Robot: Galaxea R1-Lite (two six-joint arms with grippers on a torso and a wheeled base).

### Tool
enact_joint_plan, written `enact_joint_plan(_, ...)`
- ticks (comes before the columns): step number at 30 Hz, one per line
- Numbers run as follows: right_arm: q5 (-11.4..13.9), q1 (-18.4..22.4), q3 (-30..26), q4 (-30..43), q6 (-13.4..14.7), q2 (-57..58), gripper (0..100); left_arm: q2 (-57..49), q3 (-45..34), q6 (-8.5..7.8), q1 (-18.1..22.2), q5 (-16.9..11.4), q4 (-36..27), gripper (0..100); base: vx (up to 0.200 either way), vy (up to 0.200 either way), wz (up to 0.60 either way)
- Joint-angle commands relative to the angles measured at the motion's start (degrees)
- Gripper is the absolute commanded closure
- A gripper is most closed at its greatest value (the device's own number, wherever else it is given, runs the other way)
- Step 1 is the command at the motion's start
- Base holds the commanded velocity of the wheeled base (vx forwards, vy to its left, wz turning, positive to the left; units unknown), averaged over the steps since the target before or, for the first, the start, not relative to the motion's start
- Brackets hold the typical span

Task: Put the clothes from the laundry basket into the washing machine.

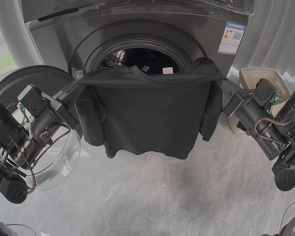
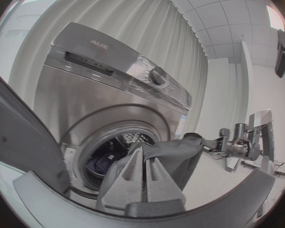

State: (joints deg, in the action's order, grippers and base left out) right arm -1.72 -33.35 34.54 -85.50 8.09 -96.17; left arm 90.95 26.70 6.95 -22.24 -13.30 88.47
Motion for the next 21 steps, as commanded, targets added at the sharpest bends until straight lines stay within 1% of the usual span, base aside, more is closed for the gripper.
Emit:
enact_joint_plan(1, 1.0, -0.5, -1.7, 0.2, 0.2, -3.1, 100, 1.6, 0.4, 0.26, -6.6, -0.2, -0.9, 100, 0.000, 0.000, 0.00)
enact_joint_plan(2, 1.5, -0.3, -1.6, 0.0, 0.1, -6.1, 100, 2.9, 2.1, 0.35, -7.6, -0.2, -1.4, 100, 0.000, 0.000, 0.00)
enact_joint_plan(5, 2.0, -1.2, -1.9, -0.2, 0.3, -9.2, 100, 6.1, 5.1, 0.43, -9.8, 0.4, -1.5, 100, 0.000, 0.000, 0.00)
enact_joint_plan(6, 2.0, -2.0, -2.2, -0.2, 0.3, -9.7, 100, 7.0, 5.8, 0.43, -10.2, 0.4, -1.4, 100, 0.000, 0.000, 0.00)
enact_joint_plan(7, 1.9, -3.7, -2.5, -0.6, 0.4, -11.1, 100, 8.5, 7.1, 0.43, -10.5, 0.5, -1.0, 100, 0.000, 0.000, 0.00)
enact_joint_plan(10, 1.7, -5.4, -2.7, -0.5, 1.0, -13.0, 100, 10.9, 10.0, 0.52, -11.2, 0.6, -0.8, 100, 0.000, 0.000, 0.00)
enact_joint_plan(11, 1.7, -5.4, -2.7, -0.5, 1.0, -13.3, 0, 11.1, 10.3, 0.52, -11.3, 0.6, -0.8, 100, 0.000, 0.000, 0.00)
enact_joint_plan(14, 1.8, -5.5, -2.8, -0.1, 1.0, -16.5, 0, 12.3, 13.7, 0.43, -12.0, 1.5, -1.0, 100, 0.000, 0.000, 0.00)
enact_joint_plan(15, 1.8, -5.5, -2.8, -0.1, 1.0, -16.5, 0, 12.3, 13.7, 0.43, -12.0, 1.5, -1.0, 100, 0.000, 0.000, 0.00)
enact_joint_plan(16, 1.9, -5.4, -2.9, 0.0, 0.8, -19.1, 0, 12.3, 15.1, 0.43, -12.4, 1.5, -1.6, 100, 0.000, 0.000, 0.00)
enact_joint_plan(17, 1.9, -5.4, -2.9, 0.0, 0.8, -19.1, 0, 12.3, 15.1, 0.43, -12.4, 1.5, -1.6, 100, 0.000, 0.000, 0.00)
enact_joint_plan(18, 1.9, -5.4, -2.7, -0.1, 0.6, -22.3, 0, 12.3, 15.7, 0.43, -13.3, 1.5, -1.5, 100, 0.000, 0.000, 0.00)
enact_joint_plan(21, 2.0, -5.5, -2.1, -0.1, 0.5, -24.2, 0, 12.3, 15.7, 0.43, -14.2, 1.5, -1.5, 100, 0.000, 0.000, 0.00)
